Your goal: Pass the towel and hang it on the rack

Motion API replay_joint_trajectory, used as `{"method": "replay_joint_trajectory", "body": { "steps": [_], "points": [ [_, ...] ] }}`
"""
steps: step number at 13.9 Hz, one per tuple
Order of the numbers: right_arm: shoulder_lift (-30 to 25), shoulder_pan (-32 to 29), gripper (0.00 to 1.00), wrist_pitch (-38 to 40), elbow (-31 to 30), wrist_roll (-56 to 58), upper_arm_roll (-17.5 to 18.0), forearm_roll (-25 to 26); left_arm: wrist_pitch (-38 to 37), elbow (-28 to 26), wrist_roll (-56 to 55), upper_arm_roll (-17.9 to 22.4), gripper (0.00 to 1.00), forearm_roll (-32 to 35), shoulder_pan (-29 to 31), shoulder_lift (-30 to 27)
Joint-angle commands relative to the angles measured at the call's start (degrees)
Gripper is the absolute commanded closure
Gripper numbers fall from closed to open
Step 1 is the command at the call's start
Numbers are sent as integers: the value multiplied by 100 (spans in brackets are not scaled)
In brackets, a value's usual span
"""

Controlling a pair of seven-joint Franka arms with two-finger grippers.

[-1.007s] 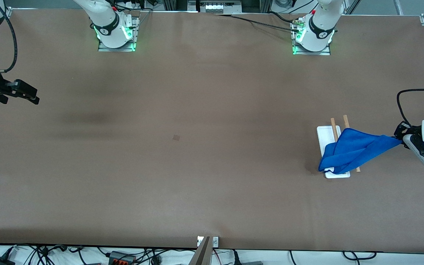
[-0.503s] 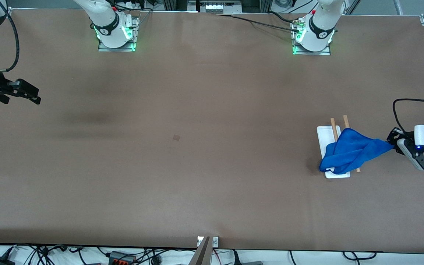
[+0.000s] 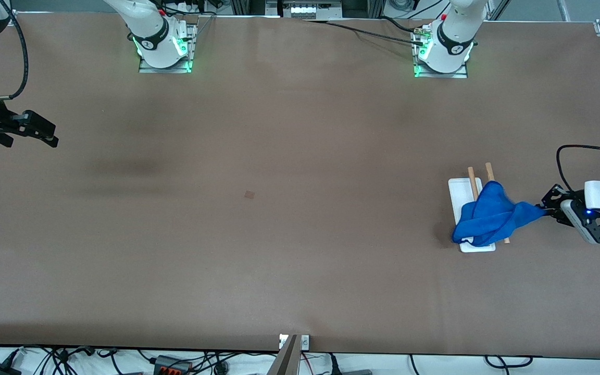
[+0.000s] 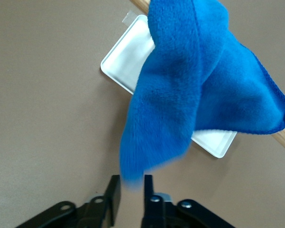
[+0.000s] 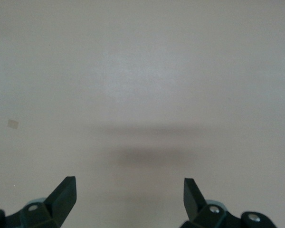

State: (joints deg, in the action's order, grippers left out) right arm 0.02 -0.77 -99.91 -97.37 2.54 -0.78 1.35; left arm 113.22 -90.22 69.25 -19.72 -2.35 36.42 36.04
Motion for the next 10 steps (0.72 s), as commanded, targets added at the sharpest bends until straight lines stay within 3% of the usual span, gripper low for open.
{"method": "replay_joint_trajectory", "body": {
  "steps": [1,6,10],
  "points": [
    [-54,-134,0,33,16,-52,96,-47,24,5,491,-93,0,-301,216,35],
    [-81,-134,0,68,16,-35,87,-56,-247,171,836,-84,0,-292,347,-140],
    [-98,-134,0,296,16,-61,78,-73,-1213,882,783,-67,0,-204,357,-176]
  ]
}}
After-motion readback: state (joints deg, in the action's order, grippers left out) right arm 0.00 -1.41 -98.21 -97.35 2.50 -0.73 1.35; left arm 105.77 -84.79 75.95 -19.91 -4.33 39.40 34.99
